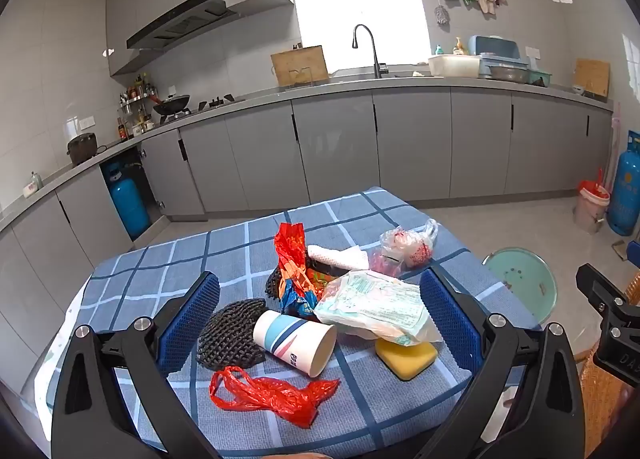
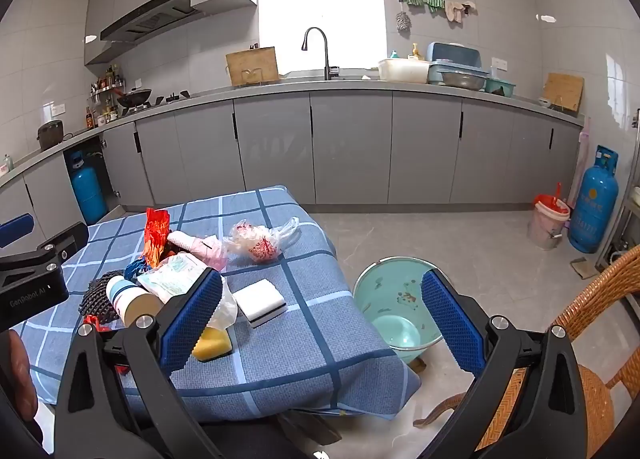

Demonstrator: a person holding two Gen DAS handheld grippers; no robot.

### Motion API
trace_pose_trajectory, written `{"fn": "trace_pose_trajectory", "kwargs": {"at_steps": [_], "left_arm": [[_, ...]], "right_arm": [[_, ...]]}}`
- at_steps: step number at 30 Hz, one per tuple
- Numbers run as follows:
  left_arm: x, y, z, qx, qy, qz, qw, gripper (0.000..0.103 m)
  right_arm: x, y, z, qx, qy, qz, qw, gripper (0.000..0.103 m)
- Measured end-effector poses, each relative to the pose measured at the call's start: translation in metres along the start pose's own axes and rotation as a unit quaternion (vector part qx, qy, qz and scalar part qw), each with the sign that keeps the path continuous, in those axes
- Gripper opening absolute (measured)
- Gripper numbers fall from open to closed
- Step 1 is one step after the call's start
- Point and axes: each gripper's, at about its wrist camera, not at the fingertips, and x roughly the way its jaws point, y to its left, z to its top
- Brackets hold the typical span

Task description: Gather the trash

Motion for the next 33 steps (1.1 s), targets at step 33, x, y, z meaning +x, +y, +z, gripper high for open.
{"fn": "trace_pose_trajectory", "kwargs": {"at_steps": [33], "left_arm": [[-0.0012,0.003,0.0012,-0.002,-0.006,0.006,1.0,0.099]], "right_arm": [[0.0007,0.0007,-0.0009,0.001,0.001,0.003,1.0,0.098]]}}
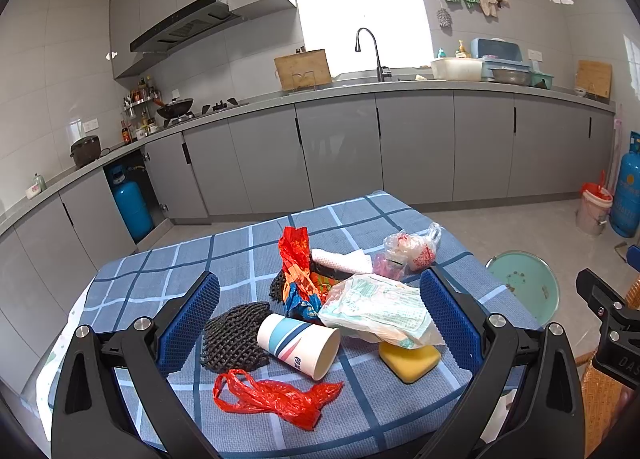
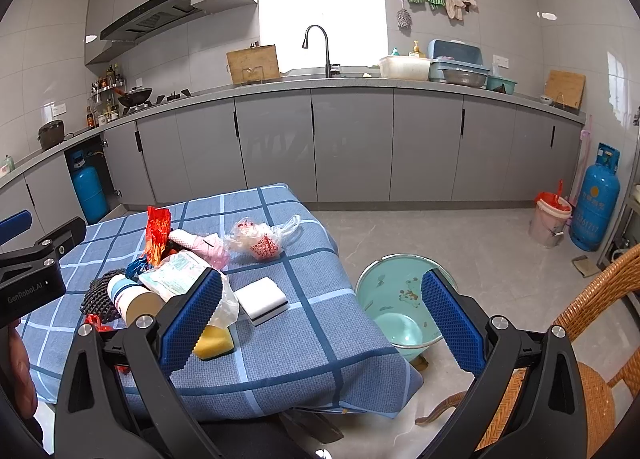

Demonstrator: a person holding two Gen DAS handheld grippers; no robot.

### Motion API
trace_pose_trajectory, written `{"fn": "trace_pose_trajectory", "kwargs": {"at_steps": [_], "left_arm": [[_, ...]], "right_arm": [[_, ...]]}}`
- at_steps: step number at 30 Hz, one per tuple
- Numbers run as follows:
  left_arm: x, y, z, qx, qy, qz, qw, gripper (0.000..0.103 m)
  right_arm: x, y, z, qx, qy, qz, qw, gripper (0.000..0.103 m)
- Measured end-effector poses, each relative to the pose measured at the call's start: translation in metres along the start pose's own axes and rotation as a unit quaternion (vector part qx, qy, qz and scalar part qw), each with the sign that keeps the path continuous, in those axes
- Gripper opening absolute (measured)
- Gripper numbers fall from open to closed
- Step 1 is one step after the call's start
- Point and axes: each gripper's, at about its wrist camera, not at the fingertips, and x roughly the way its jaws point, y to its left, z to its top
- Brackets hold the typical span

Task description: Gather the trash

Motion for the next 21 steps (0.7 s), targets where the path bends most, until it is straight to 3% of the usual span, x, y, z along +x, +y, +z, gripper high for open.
{"fn": "trace_pose_trajectory", "kwargs": {"at_steps": [21], "left_arm": [[-0.0005,-0.0011,0.0003,0.001,-0.001,0.001,1.0,0.099]], "right_arm": [[0.0034,0.003,-0.0033,0.0,0.002,0.001,1.0,0.098]]}}
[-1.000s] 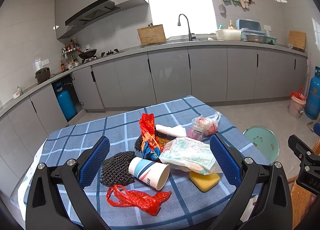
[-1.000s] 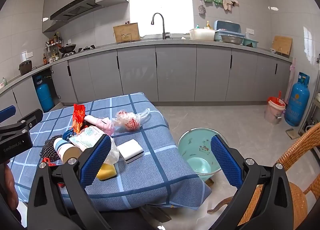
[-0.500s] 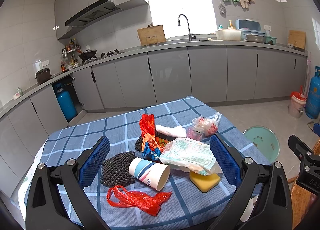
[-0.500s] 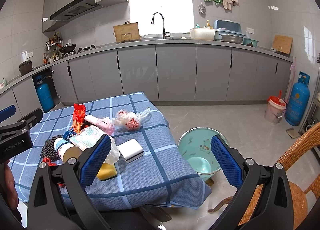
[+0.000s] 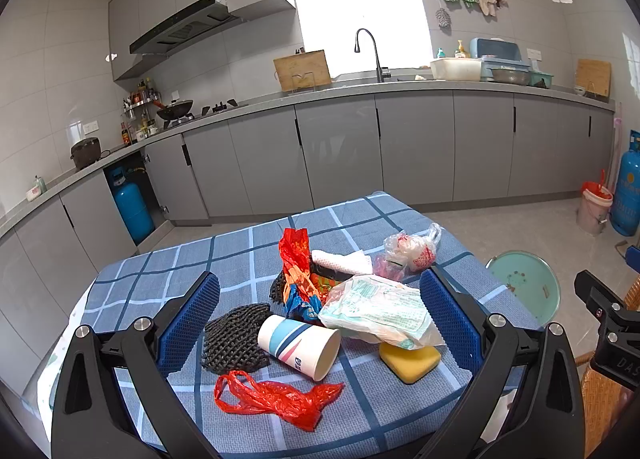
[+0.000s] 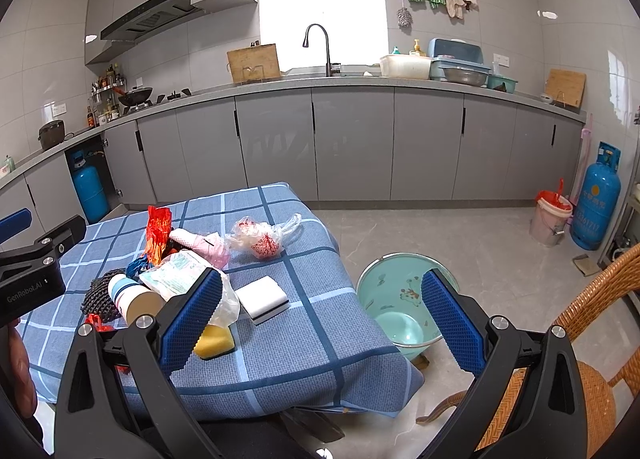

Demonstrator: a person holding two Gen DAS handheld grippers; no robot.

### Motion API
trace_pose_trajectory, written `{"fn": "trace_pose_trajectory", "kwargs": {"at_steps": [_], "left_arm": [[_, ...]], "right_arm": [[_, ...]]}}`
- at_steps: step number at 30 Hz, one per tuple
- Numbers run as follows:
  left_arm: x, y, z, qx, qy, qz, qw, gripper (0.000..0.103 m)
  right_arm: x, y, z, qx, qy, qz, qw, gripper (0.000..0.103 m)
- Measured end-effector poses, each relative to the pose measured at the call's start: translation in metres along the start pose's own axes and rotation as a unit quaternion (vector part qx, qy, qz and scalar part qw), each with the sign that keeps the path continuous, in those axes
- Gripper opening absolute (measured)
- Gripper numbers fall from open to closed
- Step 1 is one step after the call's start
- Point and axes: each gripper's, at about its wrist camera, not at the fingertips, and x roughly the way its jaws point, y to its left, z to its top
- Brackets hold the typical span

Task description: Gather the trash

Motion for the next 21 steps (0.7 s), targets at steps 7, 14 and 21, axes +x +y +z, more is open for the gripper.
{"fn": "trace_pose_trajectory", "kwargs": {"at_steps": [7,14,21], "left_arm": [[-0.0014,0.0001,0.0014,0.001,0.0,0.001,1.0,0.099],[-0.0011,0.0,0.0009,0.001,0.0,0.001,1.0,0.099],[-0.0005,0.0006,0.0007,0.001,0.0,0.001,1.0,0.099]], "right_arm": [[0.0089,0.0048,-0.0039,-0.003,0.005,0.004,1.0,0.098],[0.0079,0.0041,-0.0035,-0.002,0.005,0.004,1.0,0.098],[0.0062,0.0022,-0.002,-0.002,0.005,0.005,1.0,0.098]]}}
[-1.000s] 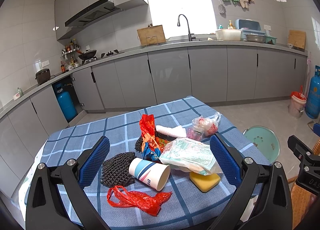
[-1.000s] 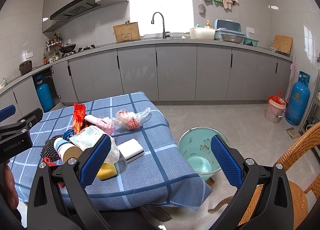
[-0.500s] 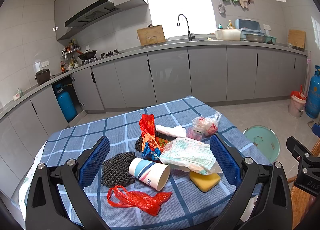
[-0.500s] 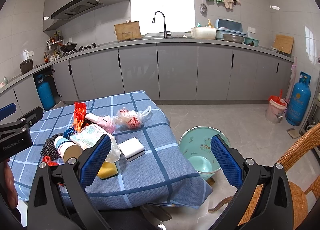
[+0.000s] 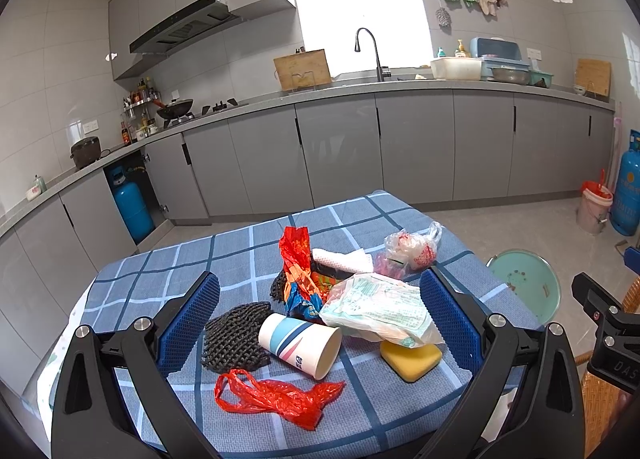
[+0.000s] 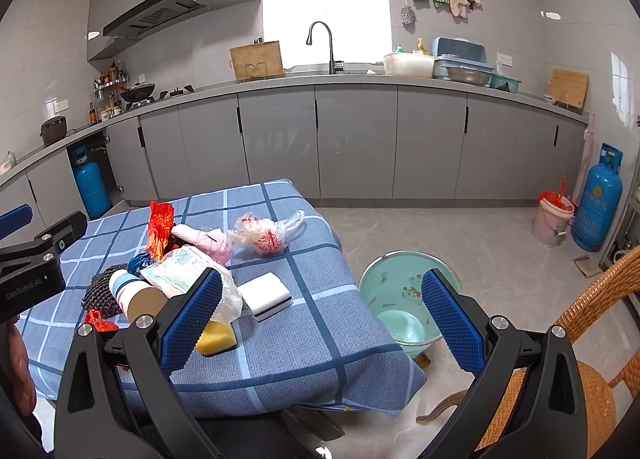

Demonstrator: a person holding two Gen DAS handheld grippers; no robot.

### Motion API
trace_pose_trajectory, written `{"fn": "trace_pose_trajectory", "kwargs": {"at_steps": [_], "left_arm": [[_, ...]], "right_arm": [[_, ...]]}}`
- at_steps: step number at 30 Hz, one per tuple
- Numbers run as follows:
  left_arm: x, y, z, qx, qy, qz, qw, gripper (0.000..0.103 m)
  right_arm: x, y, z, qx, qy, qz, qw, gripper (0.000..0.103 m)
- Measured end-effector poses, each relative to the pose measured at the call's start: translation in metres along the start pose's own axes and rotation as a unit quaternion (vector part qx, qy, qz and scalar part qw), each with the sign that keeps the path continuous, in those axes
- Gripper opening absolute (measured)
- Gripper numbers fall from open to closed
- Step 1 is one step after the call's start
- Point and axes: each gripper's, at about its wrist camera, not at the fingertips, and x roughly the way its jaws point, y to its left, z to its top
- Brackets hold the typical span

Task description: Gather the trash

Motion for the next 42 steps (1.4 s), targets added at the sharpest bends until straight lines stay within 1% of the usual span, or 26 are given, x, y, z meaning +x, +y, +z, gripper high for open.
{"fn": "trace_pose_trajectory", "kwargs": {"at_steps": [19,25,27,29,31,34,37,42], "left_arm": [[0.001,0.001,-0.001,0.0,0.001,0.002,1.0,0.099],[0.007,0.01,-0.006,-0.002,0.003,0.014,0.9999,0.099],[0.013,0.02,-0.01,-0.006,0.007,0.027,0.9996,0.099],[0.023,0.035,-0.014,-0.015,0.017,0.044,0.9988,0.099],[0.036,0.057,-0.02,-0.028,0.033,0.07,0.9966,0.099],[0.053,0.083,-0.029,-0.044,0.055,0.098,0.9927,0.099],[0.063,0.101,-0.036,-0.051,0.073,0.115,0.9893,0.099],[0.074,0.126,-0.057,-0.061,0.103,0.138,0.9832,0.099]], "right_arm": [[0.001,0.001,0.0,0.0,0.002,-0.001,1.0,0.098],[0.004,0.0,-0.003,0.001,0.003,0.002,1.0,0.098],[0.008,-0.002,-0.004,0.003,0.001,0.007,1.0,0.098],[0.015,-0.003,-0.004,0.006,0.008,0.014,1.0,0.098],[0.022,-0.002,-0.005,0.008,0.009,0.016,1.0,0.098],[0.035,0.007,-0.007,-0.002,0.015,0.018,1.0,0.098],[0.047,0.023,-0.007,-0.024,0.022,0.025,0.999,0.098],[0.066,0.044,-0.008,-0.046,0.034,0.044,0.997,0.098]]}}
